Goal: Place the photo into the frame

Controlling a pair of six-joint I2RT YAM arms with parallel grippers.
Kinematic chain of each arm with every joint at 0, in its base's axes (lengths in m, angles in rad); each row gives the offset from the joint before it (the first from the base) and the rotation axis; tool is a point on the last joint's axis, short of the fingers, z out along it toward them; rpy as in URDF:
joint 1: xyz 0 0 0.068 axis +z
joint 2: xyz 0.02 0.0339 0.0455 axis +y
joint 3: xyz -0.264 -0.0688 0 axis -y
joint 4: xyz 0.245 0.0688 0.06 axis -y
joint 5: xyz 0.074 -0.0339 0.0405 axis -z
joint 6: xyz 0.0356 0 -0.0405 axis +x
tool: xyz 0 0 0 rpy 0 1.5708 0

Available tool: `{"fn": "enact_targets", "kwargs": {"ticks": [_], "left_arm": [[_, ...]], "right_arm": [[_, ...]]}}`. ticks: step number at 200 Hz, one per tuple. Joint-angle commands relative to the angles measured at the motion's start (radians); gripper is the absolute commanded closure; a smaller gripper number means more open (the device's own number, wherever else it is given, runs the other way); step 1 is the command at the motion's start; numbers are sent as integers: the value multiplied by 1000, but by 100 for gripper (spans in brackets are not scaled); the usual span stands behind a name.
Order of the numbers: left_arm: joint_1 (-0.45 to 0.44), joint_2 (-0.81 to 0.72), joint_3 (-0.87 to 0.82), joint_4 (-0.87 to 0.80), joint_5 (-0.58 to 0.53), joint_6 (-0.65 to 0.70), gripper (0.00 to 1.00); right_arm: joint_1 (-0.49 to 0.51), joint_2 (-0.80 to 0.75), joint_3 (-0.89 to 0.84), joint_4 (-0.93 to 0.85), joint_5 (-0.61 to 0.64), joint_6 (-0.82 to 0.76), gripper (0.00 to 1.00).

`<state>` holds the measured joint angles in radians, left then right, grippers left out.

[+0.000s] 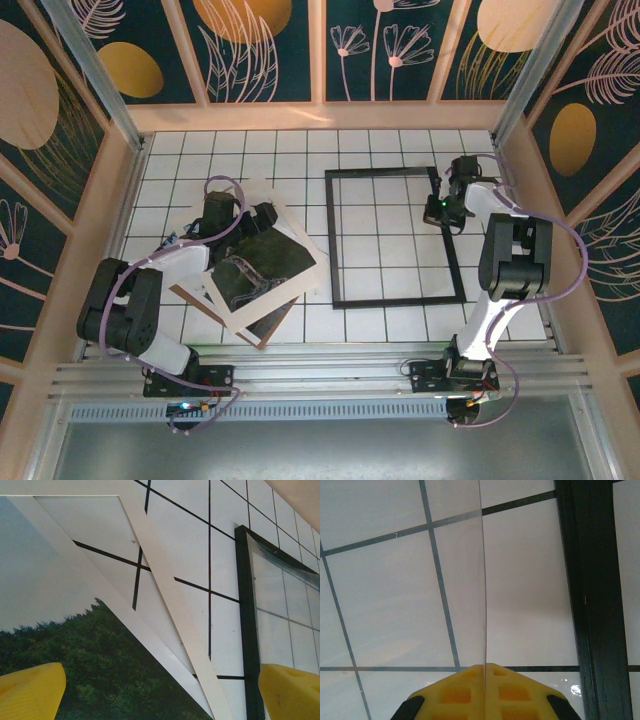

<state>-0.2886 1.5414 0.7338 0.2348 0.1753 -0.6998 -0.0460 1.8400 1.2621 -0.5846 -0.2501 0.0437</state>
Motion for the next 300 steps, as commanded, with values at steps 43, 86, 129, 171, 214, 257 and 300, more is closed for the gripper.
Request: {"fn": "enact_targets", "kwargs": {"ticks": [43, 86, 129, 171, 214, 257, 300], "left_arm": [[-6, 0, 9, 3, 2, 19, 2], [-8, 1, 12, 6, 12, 17, 2], [-9, 0, 15, 6, 13, 12, 1], [-10, 4, 18, 6, 14, 10, 1], [-10, 4, 16, 6, 10, 12, 2], [-12, 5, 12, 5, 10, 14, 1], [-11, 4, 11, 6, 9, 15, 2]], "right_arm": [[-6, 10, 34, -23, 56, -1, 99], [-13, 7, 32, -22, 60, -2, 99], [-17, 11, 36, -24, 67, -8, 99], [-18, 14, 42, -27, 68, -21, 99], [-18, 14, 39, -31, 74, -26, 99], [-18, 14, 40, -30, 73, -25, 99], [-18, 16, 46, -34, 81, -26, 99]]}}
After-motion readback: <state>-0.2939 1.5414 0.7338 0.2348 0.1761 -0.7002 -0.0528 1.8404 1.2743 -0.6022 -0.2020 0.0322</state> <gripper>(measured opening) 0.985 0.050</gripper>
